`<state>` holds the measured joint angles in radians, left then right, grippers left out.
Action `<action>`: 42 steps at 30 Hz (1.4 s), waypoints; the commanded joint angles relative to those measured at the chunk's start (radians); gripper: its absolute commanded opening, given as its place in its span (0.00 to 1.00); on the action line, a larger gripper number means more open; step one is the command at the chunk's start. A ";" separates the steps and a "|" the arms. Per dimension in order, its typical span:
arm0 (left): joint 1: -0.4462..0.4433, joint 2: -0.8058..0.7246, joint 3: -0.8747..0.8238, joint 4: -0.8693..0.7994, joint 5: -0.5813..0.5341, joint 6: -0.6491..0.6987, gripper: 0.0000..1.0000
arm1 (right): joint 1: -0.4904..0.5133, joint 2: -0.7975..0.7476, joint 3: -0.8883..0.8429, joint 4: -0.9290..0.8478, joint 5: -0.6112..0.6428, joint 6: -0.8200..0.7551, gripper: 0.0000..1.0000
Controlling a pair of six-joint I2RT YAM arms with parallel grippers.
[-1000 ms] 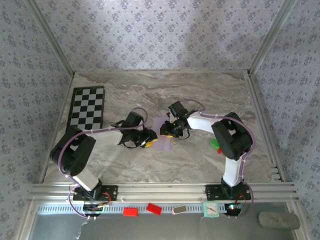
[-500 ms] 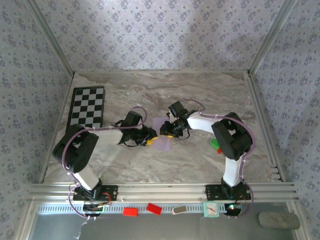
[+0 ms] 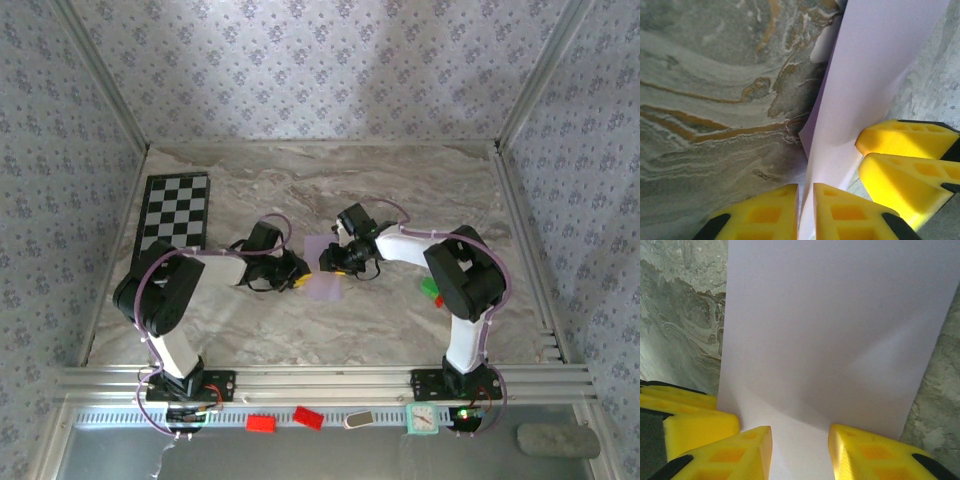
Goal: Fold a paper plane with a square sheet of paper (pick it up from the middle)
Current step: Third fold the triangle at the center of the table.
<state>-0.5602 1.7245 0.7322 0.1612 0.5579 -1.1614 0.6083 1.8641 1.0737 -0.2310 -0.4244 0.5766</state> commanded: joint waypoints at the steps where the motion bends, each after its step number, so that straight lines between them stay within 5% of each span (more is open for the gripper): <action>1: 0.003 0.013 0.026 0.015 0.018 -0.009 0.08 | 0.002 -0.024 -0.026 -0.031 0.023 -0.054 0.40; 4: 0.005 0.011 0.023 0.018 0.015 -0.019 0.00 | 0.001 -0.072 -0.023 -0.011 0.035 -0.080 0.48; 17: 0.057 -0.139 -0.070 -0.025 -0.112 -0.133 0.00 | 0.062 -0.296 -0.146 0.221 0.321 -0.344 1.00; 33: 0.114 -0.215 -0.051 -0.118 -0.126 -0.176 0.00 | 0.219 -0.275 -0.353 0.622 0.191 -0.735 0.92; 38: 0.114 -0.209 -0.051 -0.118 -0.122 -0.179 0.00 | 0.243 -0.207 -0.316 0.578 0.164 -0.804 0.72; 42: 0.114 -0.212 -0.052 -0.118 -0.124 -0.181 0.00 | 0.262 -0.159 -0.294 0.576 0.157 -0.821 0.68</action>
<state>-0.4507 1.5192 0.6472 0.0704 0.4297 -1.3296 0.8566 1.6768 0.7456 0.3443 -0.2443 -0.1909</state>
